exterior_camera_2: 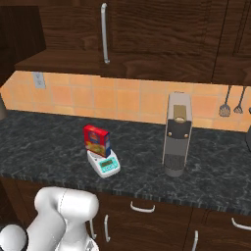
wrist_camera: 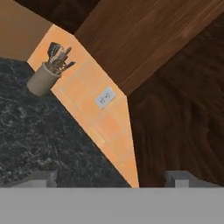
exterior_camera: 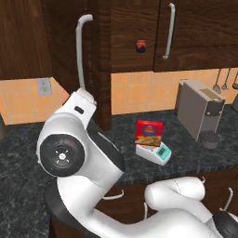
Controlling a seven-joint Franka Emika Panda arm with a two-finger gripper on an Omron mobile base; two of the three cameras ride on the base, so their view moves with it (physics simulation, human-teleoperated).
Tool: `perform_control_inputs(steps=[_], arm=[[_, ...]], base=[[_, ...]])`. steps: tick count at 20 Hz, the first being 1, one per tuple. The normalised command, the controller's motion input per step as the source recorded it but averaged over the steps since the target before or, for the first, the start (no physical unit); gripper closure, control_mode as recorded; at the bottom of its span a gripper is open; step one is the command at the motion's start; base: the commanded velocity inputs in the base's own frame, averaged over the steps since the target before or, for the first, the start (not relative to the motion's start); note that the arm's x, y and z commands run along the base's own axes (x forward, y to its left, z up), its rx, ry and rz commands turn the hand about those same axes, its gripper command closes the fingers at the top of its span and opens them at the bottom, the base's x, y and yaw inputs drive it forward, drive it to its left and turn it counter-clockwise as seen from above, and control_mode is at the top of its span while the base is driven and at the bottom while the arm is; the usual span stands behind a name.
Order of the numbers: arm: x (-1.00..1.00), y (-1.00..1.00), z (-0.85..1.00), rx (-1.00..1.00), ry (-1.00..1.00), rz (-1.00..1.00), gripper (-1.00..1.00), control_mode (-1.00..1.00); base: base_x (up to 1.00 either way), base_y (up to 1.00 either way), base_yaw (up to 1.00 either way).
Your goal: Pick the boxed food and place it on the digital scale for weighing, and close the cabinet.
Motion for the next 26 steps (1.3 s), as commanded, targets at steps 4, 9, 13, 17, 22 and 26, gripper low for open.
perform_control_inputs(steps=[4, 9, 13, 17, 22, 26], arm=[[1.0, -1.0, -0.03, 0.19, 0.0, 0.0, -1.0, -1.0], [1.0, -0.97, -0.02, 0.19, 0.0, 0.0, -1.0, -1.0], [1.0, -0.88, 0.0, 0.24, -0.06, 0.06, -1.0, -1.0], [1.0, -0.73, 0.0, 0.33, -0.13, 0.22, -1.0, -1.0], [1.0, -0.54, 0.0, 0.32, -0.06, 0.17, -1.0, -1.0], [1.0, -0.11, 0.0, 0.21, 0.0, 0.05, -1.0, -1.0]], base=[[0.0, 0.0, 0.0], [0.0, 0.0, 0.0], [0.0, 0.0, 0.0], [0.0, 0.0, 0.0], [0.0, 0.0, 0.0], [0.0, 0.0, 0.0]])
